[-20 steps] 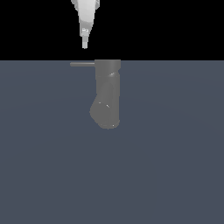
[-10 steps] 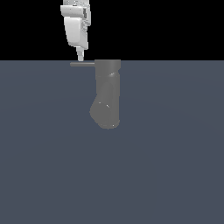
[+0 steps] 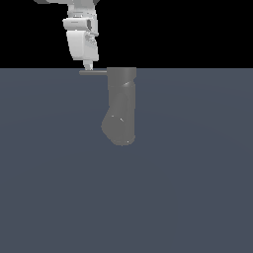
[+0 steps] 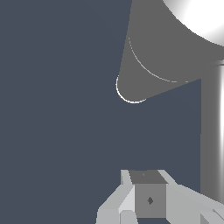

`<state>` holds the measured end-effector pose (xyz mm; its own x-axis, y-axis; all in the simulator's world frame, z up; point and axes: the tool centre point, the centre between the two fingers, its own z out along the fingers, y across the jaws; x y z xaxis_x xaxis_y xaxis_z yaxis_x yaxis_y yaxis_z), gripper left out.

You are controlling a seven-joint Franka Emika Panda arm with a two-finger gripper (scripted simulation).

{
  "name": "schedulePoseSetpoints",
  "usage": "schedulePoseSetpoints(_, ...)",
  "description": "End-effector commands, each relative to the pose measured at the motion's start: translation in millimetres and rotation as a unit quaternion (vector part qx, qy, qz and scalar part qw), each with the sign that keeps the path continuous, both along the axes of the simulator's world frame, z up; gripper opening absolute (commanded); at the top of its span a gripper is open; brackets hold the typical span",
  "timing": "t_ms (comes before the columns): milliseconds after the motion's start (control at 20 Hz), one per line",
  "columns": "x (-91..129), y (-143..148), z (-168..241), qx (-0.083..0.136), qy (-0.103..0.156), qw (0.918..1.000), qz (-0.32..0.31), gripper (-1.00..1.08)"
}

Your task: Turn on the faucet by rotating a designated handle.

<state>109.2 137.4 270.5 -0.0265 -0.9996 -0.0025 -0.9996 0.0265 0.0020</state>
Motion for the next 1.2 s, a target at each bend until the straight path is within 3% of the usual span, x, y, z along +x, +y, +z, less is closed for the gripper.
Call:
schedulePoseSetpoints(0, 1.1, 0.5, -0.9, -0.001, -0.001, 1.0000, -0.003, -1.00)
schedulePoseSetpoints(200, 0.9, 0.7, -1.0, -0.001, -0.001, 1.0000, -0.003, -1.00)
schedulePoseSetpoints(1150, -43.2, -0.4, -1.1, -0.001, -0.001, 1.0000, -0.003, -1.00)
